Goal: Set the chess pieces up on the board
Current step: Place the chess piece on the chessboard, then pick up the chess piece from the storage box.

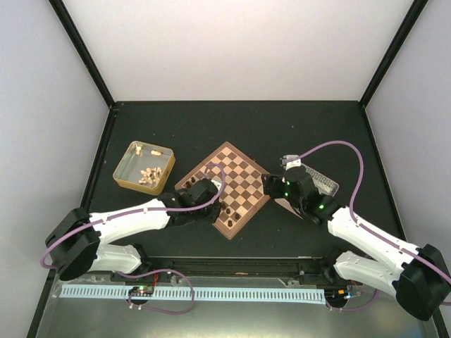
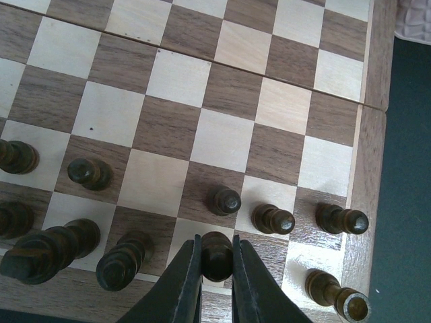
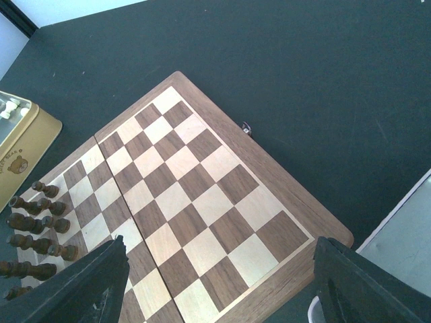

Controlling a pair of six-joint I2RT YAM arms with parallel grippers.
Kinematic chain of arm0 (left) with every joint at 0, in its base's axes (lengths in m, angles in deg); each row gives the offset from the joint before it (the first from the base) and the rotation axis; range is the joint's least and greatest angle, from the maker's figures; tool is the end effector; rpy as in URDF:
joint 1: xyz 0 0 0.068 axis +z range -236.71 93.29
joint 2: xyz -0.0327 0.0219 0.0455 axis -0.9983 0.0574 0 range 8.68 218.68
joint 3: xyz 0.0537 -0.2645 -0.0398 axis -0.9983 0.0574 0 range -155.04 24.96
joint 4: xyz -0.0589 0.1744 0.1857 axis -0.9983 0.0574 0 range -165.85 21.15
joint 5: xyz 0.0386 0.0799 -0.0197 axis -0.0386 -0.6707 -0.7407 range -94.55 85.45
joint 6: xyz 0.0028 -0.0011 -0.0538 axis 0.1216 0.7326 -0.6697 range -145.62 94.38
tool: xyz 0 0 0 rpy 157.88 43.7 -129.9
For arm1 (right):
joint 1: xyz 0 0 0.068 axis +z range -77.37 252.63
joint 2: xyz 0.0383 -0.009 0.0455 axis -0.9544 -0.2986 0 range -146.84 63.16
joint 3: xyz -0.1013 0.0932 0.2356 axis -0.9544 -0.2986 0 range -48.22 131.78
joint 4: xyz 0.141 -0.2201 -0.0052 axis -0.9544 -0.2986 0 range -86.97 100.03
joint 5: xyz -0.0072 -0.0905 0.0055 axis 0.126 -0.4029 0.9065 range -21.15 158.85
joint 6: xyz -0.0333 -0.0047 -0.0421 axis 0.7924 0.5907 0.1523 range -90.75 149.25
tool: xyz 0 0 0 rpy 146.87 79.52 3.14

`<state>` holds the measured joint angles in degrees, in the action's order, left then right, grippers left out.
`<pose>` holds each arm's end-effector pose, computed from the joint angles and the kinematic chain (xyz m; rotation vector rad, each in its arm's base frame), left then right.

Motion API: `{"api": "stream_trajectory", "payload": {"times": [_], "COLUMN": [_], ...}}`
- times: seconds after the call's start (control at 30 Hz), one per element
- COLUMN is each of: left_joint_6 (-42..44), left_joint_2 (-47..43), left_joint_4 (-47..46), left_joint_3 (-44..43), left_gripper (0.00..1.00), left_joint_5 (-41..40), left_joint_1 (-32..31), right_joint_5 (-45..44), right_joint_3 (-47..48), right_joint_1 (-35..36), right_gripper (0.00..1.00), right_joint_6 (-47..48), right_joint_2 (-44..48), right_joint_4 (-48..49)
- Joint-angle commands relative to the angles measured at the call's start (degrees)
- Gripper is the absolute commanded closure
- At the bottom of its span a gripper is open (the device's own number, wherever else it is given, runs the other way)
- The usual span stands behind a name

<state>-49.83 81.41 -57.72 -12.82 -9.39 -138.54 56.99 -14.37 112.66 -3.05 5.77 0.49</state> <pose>0.1522 -0.1889 0.1870 0.5737 2.4837 -0.4394 0.1713 0.1343 0.2337 -0.0247 2.1788 0.5138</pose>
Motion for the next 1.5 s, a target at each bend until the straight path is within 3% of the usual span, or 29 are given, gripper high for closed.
{"api": "stream_trajectory", "payload": {"times": [0.0, 0.17, 0.4, 0.67, 0.8, 1.17, 1.3, 1.47], "left_joint_6": [0.22, -0.05, 0.29, 0.78, 1.11, 4.75, 6.69, 6.85], "left_joint_2": [-0.14, 0.29, 1.49, -2.23, -4.78, -20.10, -25.39, -26.88], "left_joint_4": [-0.28, -0.33, 0.59, 3.17, 4.65, 2.73, -2.12, -3.29], "left_joint_3": [1.14, 1.40, 0.13, -2.73, -5.06, -9.52, -6.83, -5.70], "left_gripper": [0.91, 0.87, 0.71, 0.68, 0.66, 0.58, 0.50, 0.48], "left_joint_5": [-0.12, -0.08, -0.06, -0.68, -1.04, -11.44, -13.97, -13.89], "left_joint_1": [-0.37, -0.38, -0.37, -0.37, -0.37, -0.29, -0.29, -0.20], "right_joint_5": [-1.85, -1.63, -1.08, -2.19, -3.90, 2.34, 1.90, 3.40], "right_joint_3": [1.22, 1.22, 1.66, 2.95, 5.27, 7.73, 7.43, 7.03], "right_joint_1": [-0.51, -0.49, -0.48, -0.78, -2.22, -19.18, -22.55, -24.91], "right_gripper": [0.24, 0.24, 0.24, 0.24, 0.24, 0.28, 0.31, 0.43], "right_joint_6": [-0.60, -0.75, -0.58, -1.37, -3.03, -6.99, -7.48, -11.98], "right_joint_2": [-0.28, -0.60, 0.27, 2.61, 3.63, -2.80, -8.62, -15.07], "right_joint_4": [0.17, 0.29, -0.76, -2.69, -8.42, -32.82, -33.87, -29.13]}}
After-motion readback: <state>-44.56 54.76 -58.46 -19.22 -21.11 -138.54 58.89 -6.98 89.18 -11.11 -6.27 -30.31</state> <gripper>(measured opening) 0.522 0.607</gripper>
